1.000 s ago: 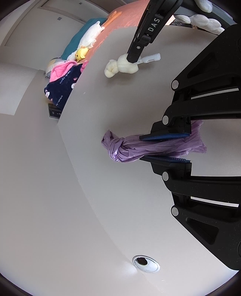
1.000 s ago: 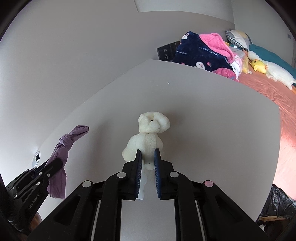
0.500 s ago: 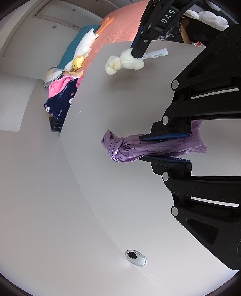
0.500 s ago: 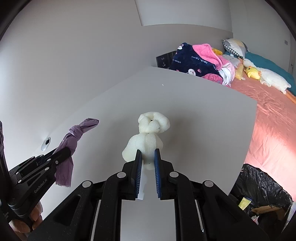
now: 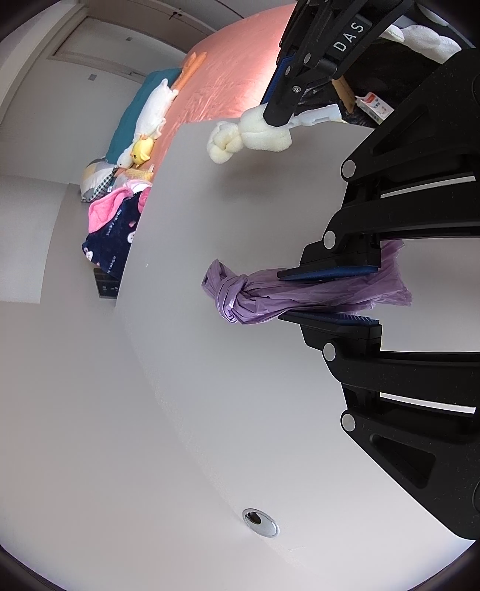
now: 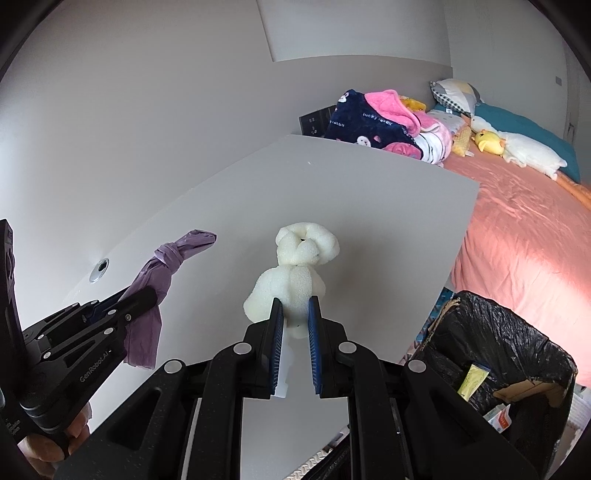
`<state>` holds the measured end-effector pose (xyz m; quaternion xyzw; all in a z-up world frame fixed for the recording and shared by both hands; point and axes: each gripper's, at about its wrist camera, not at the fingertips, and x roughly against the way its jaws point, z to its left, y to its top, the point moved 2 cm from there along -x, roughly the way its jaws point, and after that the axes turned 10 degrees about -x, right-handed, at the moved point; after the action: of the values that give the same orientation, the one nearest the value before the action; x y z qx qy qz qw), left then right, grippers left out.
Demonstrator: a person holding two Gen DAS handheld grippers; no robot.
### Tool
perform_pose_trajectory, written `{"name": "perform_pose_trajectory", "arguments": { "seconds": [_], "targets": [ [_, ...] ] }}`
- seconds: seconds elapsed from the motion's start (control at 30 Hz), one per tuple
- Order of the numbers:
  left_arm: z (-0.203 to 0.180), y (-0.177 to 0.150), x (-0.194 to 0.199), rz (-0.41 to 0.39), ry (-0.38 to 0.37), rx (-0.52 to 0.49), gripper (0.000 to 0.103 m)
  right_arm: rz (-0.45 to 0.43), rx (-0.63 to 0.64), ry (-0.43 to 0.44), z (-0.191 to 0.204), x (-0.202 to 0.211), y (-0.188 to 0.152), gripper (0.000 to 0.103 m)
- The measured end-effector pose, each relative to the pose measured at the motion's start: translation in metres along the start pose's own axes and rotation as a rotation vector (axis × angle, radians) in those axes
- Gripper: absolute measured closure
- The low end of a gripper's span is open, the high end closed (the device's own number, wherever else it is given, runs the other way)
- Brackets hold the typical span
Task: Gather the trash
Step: 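Carry the purple bag and white foam figure over the black trash bag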
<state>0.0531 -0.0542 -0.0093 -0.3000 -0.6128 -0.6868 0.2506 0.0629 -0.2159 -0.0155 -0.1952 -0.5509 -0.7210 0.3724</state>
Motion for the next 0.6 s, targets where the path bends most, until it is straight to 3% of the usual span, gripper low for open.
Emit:
{"name": "perform_pose_trajectory", "arguments": {
  "seconds": [0.6],
  "targets": [
    [-0.074, -0.008, 0.013, -0.015, -0.096, -0.11, 0.088, -0.051, -0.111, -0.061, -0.061, 0.056, -0.039, 0.088]
  ]
}}
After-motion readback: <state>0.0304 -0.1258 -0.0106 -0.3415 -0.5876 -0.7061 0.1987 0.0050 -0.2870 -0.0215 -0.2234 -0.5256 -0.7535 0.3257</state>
